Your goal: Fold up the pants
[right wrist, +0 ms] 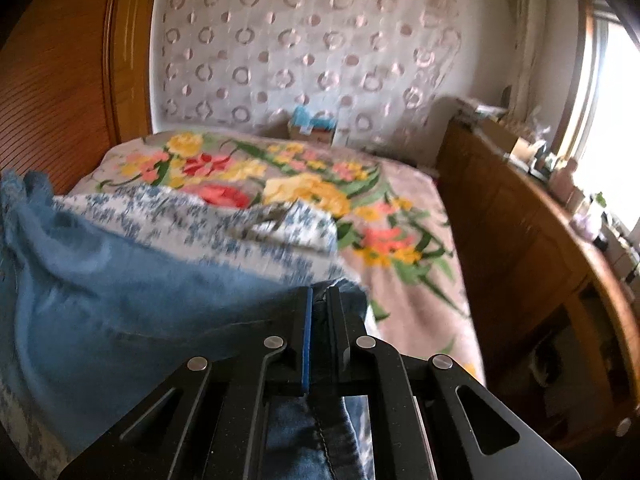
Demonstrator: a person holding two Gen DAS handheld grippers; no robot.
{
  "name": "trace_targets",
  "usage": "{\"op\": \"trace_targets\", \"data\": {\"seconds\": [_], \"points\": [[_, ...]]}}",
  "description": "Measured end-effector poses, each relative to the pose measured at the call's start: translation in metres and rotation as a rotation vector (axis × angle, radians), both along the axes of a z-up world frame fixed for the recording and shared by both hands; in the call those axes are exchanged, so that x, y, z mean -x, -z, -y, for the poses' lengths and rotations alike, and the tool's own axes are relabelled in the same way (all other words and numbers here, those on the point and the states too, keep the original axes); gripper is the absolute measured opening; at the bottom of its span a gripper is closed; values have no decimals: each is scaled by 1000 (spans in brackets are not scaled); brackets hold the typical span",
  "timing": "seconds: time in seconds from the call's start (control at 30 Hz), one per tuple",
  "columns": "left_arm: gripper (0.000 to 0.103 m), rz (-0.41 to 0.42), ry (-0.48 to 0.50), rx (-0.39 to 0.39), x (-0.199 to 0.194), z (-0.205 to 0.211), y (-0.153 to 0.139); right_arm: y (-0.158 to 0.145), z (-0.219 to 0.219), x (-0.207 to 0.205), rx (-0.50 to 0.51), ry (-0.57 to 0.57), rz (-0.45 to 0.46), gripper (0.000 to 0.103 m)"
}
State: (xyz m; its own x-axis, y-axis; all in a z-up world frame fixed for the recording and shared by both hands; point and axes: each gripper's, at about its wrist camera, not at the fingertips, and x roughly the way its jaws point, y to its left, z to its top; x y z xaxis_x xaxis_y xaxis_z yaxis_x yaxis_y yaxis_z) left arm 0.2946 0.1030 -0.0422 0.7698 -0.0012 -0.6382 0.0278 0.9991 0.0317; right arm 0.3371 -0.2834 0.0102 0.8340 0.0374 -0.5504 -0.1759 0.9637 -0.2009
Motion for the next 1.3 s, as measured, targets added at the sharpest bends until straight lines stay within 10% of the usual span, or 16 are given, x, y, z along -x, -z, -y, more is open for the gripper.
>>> {"op": "trace_targets", "data": {"seconds": [0.17,0.73,0.93,1.1,1.3], "points": [[78,22,-8,-10,0,-5,-9,-8,-3,-22,79,71,83,6],[76,-4,15,-27,-53,-12,-15,75,-9,-26,56,98,-58,6],[53,-65,32,-14,-77,-13,-11,60,8,-10,51,67,-50,6],[15,-76,73,-35,-82,-6,-10,52,16,-19,47,52,-46,6],[10,29,14,-51,-68,-14,-33,40,18,-12,20,60,9,6]]}}
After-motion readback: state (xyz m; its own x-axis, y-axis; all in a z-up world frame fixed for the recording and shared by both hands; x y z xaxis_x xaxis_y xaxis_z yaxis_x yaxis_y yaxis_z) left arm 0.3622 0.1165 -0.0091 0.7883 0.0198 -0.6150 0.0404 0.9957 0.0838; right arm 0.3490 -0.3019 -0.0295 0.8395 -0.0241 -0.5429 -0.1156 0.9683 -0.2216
